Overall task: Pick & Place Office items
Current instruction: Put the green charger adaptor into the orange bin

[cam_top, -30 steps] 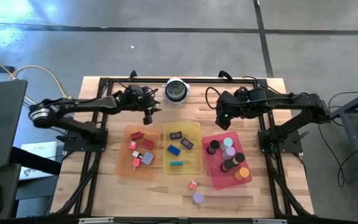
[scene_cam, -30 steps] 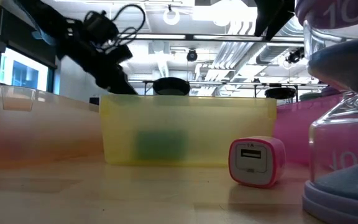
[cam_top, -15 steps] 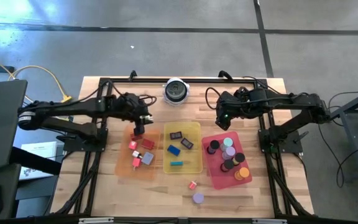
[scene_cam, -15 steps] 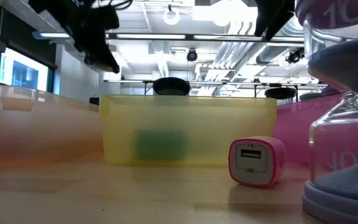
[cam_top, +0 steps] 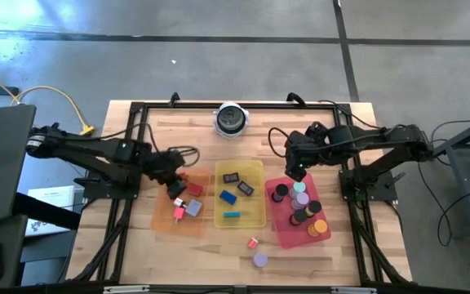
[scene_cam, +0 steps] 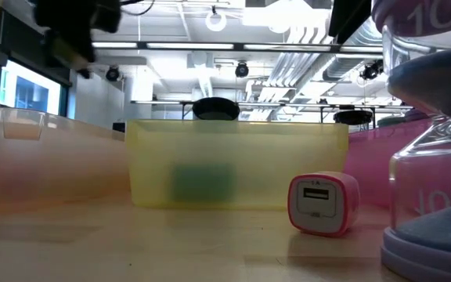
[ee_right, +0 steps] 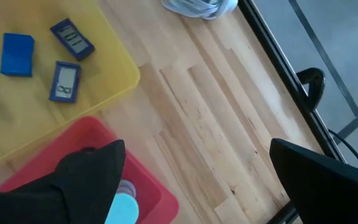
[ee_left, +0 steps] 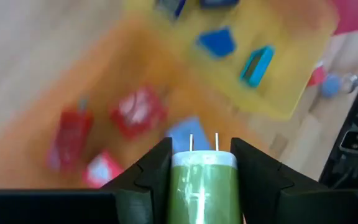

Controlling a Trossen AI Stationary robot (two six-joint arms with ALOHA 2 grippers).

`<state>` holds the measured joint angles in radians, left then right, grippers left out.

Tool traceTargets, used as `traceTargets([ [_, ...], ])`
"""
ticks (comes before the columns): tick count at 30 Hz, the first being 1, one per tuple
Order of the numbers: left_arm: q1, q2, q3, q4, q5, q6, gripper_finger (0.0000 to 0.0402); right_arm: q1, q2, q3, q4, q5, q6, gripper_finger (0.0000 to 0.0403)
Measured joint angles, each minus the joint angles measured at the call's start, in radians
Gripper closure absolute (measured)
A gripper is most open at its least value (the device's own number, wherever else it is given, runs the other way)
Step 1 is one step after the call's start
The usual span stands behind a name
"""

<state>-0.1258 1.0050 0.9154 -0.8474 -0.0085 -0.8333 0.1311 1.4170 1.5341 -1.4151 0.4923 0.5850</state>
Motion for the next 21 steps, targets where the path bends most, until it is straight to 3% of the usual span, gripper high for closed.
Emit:
traceTargets([
  [9,-0.330,0.000,0.000,-0.112,-0.123,-0.525,0.0267,0.054,0.000,0.000,0.001,0.006,0.025,0.0014],
  [14,-0.524,0.026,-0.001,-0.124,-0.316,-0.748,0.0267,0.092,0.000,0.000,0.001,0.035,0.073,0.0014],
  [18,-0.618,0.082,-0.001,-0.173,-0.481,-0.875,0.0267,0.120,0.000,0.000,0.001,0.083,0.077,0.0014],
  [21,-0.649,0.151,-0.001,-0.199,-0.512,-0.951,0.0268,0.133,0.000,0.000,0.001,0.111,0.096,0.0014],
])
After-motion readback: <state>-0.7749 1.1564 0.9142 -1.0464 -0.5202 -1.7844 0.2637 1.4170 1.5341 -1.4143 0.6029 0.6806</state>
